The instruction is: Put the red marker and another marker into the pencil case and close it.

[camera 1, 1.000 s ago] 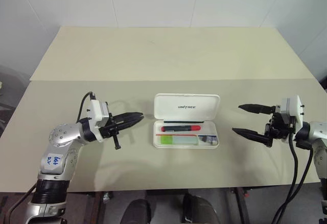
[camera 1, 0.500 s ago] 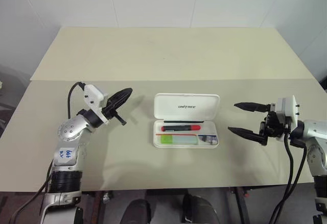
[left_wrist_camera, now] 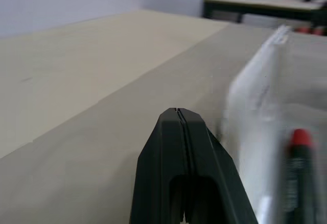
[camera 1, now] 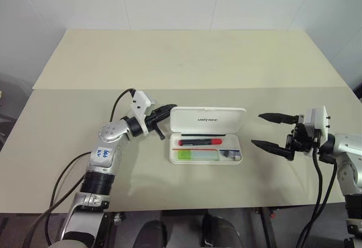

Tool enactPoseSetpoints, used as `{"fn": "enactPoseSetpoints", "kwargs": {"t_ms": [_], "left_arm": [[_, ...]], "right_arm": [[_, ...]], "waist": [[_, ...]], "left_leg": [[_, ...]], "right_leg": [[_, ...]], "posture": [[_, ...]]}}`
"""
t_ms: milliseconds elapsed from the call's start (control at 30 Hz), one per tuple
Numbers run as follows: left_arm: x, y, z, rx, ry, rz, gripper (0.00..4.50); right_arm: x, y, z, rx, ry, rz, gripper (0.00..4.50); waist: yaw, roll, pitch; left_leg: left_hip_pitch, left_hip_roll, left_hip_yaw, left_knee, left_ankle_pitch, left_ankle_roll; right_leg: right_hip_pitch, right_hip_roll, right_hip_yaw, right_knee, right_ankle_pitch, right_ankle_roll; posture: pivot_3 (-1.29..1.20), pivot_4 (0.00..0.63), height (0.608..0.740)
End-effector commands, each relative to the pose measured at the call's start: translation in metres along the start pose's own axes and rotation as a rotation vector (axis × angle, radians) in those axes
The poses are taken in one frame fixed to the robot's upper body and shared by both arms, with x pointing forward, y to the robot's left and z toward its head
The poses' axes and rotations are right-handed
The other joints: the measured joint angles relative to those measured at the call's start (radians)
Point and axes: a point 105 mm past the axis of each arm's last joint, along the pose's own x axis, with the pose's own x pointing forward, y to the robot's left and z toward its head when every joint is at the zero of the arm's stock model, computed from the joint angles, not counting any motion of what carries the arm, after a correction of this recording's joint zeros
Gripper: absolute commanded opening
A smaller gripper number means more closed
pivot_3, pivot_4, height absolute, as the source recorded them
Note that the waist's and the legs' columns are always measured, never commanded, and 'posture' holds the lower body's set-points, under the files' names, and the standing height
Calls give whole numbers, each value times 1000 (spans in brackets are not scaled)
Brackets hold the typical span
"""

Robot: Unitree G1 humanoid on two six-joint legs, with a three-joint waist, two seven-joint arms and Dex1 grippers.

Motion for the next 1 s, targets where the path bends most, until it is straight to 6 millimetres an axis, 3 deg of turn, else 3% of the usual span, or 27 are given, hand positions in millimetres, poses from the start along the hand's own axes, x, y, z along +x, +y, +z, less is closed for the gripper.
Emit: {"fn": "enactPoseSetpoints", "kwargs": {"t_ms": [33,267,400,500,667,1000], "left_arm": [[-10,-18,14,43,-33,-140,25],[-20,-44,6,123,85,-365,25],[-15,-56,-2,160,152,-461,25],[-4,-62,-9,155,194,-481,25],[5,-66,-40,150,375,-501,25],[9,-81,-55,93,536,-552,25]], "right_arm": [[0,1,9,-30,-31,-7,4500],[2,5,7,-13,-38,-10,4500],[3,5,8,-11,-43,-14,4500],[4,5,8,-7,-44,-17,4500],[5,8,7,6,-41,-23,4500],[7,23,3,13,-77,-82,4500]], "waist": [[0,0,0],[3,0,0],[3,0,0],[3,0,0],[2,0,0],[4,-1,-2]], "left_leg": [[0,0,0,0,0,0],[0,0,0,0,0,0],[0,0,0,0,0,0],[0,0,0,0,0,0],[0,0,0,0,0,0],[1,0,0,1,0,0]], "right_leg": [[0,0,0,0,0,0],[0,0,0,0,0,0],[0,0,0,0,0,0],[0,0,1,0,0,0],[0,0,1,0,0,0],[1,0,2,0,0,0]], "posture": [[0,150,740],[0,150,740],[0,150,740],[0,150,740],[0,150,740],[0,150,740]]}}
